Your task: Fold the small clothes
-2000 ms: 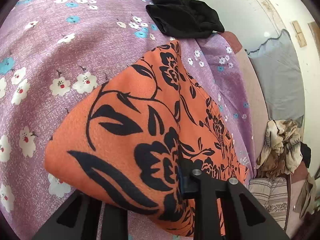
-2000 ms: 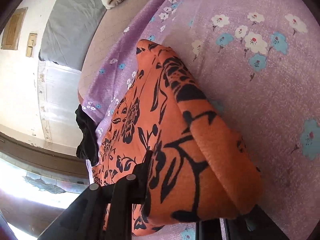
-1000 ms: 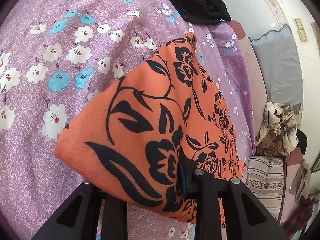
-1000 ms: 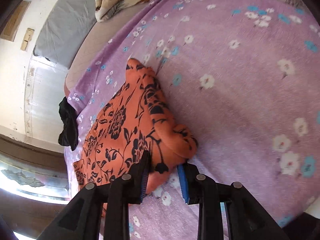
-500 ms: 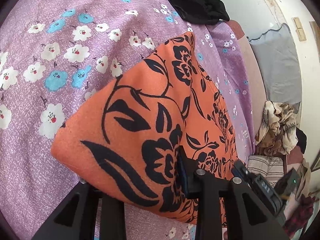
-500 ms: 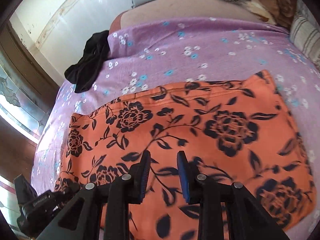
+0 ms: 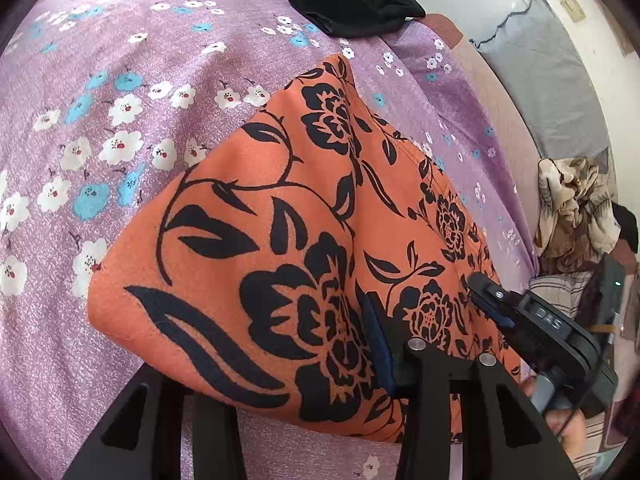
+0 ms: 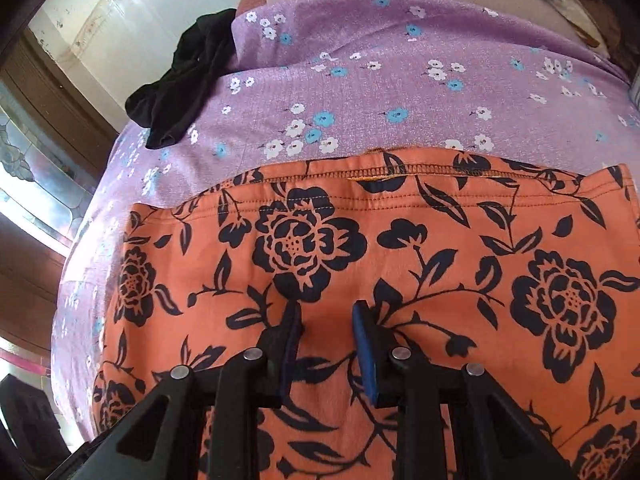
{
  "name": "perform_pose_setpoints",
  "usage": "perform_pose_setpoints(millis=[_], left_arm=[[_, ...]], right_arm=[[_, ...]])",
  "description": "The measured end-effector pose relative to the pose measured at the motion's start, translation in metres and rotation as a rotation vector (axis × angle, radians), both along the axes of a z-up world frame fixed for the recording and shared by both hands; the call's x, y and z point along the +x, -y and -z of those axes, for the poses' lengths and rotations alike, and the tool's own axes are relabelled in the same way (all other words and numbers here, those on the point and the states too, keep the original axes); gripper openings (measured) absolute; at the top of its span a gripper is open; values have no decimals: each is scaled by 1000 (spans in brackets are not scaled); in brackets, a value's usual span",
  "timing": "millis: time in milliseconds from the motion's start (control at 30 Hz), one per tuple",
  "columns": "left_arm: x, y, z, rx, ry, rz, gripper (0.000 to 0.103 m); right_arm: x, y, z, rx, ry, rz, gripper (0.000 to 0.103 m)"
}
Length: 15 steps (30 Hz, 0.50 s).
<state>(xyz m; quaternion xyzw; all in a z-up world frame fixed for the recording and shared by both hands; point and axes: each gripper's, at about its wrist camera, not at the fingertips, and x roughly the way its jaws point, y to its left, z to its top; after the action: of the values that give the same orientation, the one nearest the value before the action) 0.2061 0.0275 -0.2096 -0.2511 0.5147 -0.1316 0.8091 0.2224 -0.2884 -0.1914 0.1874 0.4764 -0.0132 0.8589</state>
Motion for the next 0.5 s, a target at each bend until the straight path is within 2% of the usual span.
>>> perform_pose_setpoints(millis=[133,267,333,367,400,500], left_arm=[[-1,4,-1,44,31,10,40],[-3,11,-1,115,72,15,40],[-3,19,-2,167,97,19,40],[-3,23,-2,194,109,22,40],[-3,25,-3,220,123,21,40],[-4,34,-3,292,162,18,40]], right_arm=[[-47,0,-14,-39,31,-44,30],[-89,3,-10,-70,45,-63,29],[-97,6,11,-72,-12,-89,29],[-99,8,21,-67,-12,-105,30],[-106,12,22,-59,36,-111,30],[-102,19,18,-5,16,-105,30]])
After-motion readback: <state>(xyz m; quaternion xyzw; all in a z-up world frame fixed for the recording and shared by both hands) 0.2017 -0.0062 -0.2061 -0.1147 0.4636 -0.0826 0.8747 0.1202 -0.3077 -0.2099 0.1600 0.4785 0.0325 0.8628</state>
